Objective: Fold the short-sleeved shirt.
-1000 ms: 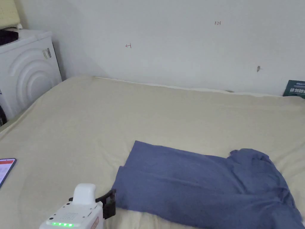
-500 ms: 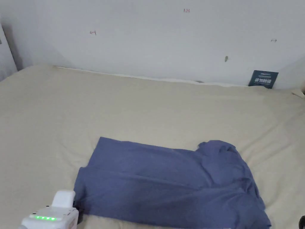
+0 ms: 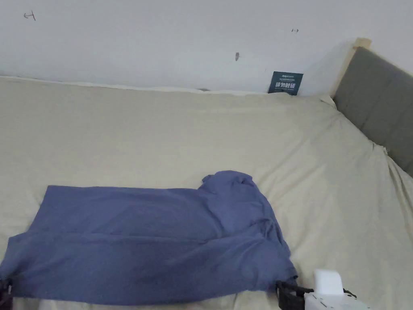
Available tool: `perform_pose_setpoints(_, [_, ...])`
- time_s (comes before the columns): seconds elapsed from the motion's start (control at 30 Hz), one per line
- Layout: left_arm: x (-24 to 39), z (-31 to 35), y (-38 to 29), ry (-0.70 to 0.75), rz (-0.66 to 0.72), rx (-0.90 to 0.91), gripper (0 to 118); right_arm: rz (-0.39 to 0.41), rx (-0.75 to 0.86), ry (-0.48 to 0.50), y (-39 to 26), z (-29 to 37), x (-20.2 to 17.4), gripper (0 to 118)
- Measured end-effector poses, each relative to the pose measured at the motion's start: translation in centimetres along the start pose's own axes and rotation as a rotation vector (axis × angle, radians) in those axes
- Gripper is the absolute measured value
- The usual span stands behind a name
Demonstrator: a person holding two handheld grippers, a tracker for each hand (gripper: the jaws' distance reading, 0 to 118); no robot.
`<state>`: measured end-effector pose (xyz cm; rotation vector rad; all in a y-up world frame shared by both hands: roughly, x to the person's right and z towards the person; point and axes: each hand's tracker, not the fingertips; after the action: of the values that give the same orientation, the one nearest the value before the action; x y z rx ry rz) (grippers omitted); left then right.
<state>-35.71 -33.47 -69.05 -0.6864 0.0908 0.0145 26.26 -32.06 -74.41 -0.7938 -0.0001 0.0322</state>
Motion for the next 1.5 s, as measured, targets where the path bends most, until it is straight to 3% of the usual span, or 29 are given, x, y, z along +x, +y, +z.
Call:
perform_pose_setpoints(0.13, [0.3,0.5,0.5,0.001,-0.007,-0.008,8,0.074,-0.005,0.052,0.5,-2.1,-1.4,93])
perform_pose_setpoints(0.23, [0.2,0.2,0.2,-0.010,0.007,-0.022,8,0.024,-0.033,0.102,0.8,-3.2,-1.2,81])
perform_pose_setpoints(0.27, [0.2,0.0,-0.1,-0.013,0.019,-0.037,8,0.007,-0.027,0.107,1.1,-2.5,-1.0,68])
perform_pose_setpoints(0.3, [0.1,0.0,-0.3,-0.011,0.025,-0.043,8,0.015,-0.021,0.077,1.3,-1.9,-1.0,32])
perform_pose_setpoints(0.33, [0.1,0.2,-0.5,-0.017,0.038,-0.043,8,0.059,0.011,-0.012,1.4,-1.1,-1.1,5])
perform_pose_setpoints(0.37, [0.0,0.1,-0.7,-0.028,0.050,-0.055,8,0.051,0.015,0.057,1.6,-0.3,-0.8,5])
perform_pose_setpoints(0.4, [-0.1,0.3,-0.7,-0.021,0.054,-0.056,8,0.050,0.001,0.060,1.9,0.3,-0.8,5])
perform_pose_setpoints(0.7, [-0.7,5.5,-2.1,-0.079,0.107,-0.029,8,0.121,0.164,-0.002,3.0,8.2,-2.2,5])
perform_pose_setpoints(0.87, [-2.0,7.6,-6.2,-0.097,0.169,-0.082,8,0.054,0.093,-0.010,-1.5,9.0,-1.6,5])
perform_pose_setpoints(0.97, [-1.5,6.7,-8.3,-0.092,0.161,-0.120,8,0.073,0.029,-0.003,-4.1,6.4,-1.8,5])
perform_pose_setpoints(1.0, [-1.3,6.5,-8.8,-0.090,0.148,-0.120,8,0.077,0.016,-0.018,-4.7,5.8,-2.0,7])
perform_pose_setpoints(1.03, [-1.6,5.4,-9.9,-0.073,0.134,-0.113,10,0.077,0.017,-0.024,-5.3,5.4,-2.1,21])
perform_pose_setpoints(1.07, [-1.5,5.2,-10.3,-0.061,0.135,-0.106,20,0.076,0.025,-0.023,-5.9,5.0,-2.0,36])
perform_pose_setpoints(1.1, [-1.5,5.3,-10.5,-0.055,0.140,-0.101,26,0.086,0.037,-0.043,-6.2,5.1,-2.2,36])
perform_pose_setpoints(1.13, [-1.6,5.6,-10.7,-0.024,0.146,-0.094,35,0.103,0.063,-0.095,-6.3,5.6,-2.6,47])
perform_pose_setpoints(1.17, [-1.6,6.1,-10.8,0.017,0.144,-0.096,56,0.113,0.081,-0.103,-6.3,6.4,-2.9,69])
perform_pose_setpoints(1.2, [-1.7,6.5,-10.9,0.049,0.146,-0.107,95,0.101,0.143,-0.088,-6.1,7.8,-3.1,100])
perform_pose_setpoints(1.23, [-1.8,7.2,-10.8,0.080,0.144,-0.091,118,0.072,0.237,-0.061,-5.7,9.8,-3.6,117])
perform_pose_setpoints(1.33, [-1.4,9.8,-8.6,0.108,0.106,0.028,118,0.016,0.394,0.006,-3.6,15.0,-5.0,118])
perform_pose_setpoints(1.4, [-1.0,11.6,-6.6,0.130,0.058,0.136,118,0.025,0.504,-0.023,-2.1,18.2,-6.6,118])
perform_pose_setpoints(1.5, [0.6,15.0,-2.7,0.154,-0.010,0.345,118,0.039,0.660,0.015,0.2,22.8,-8.7,118])
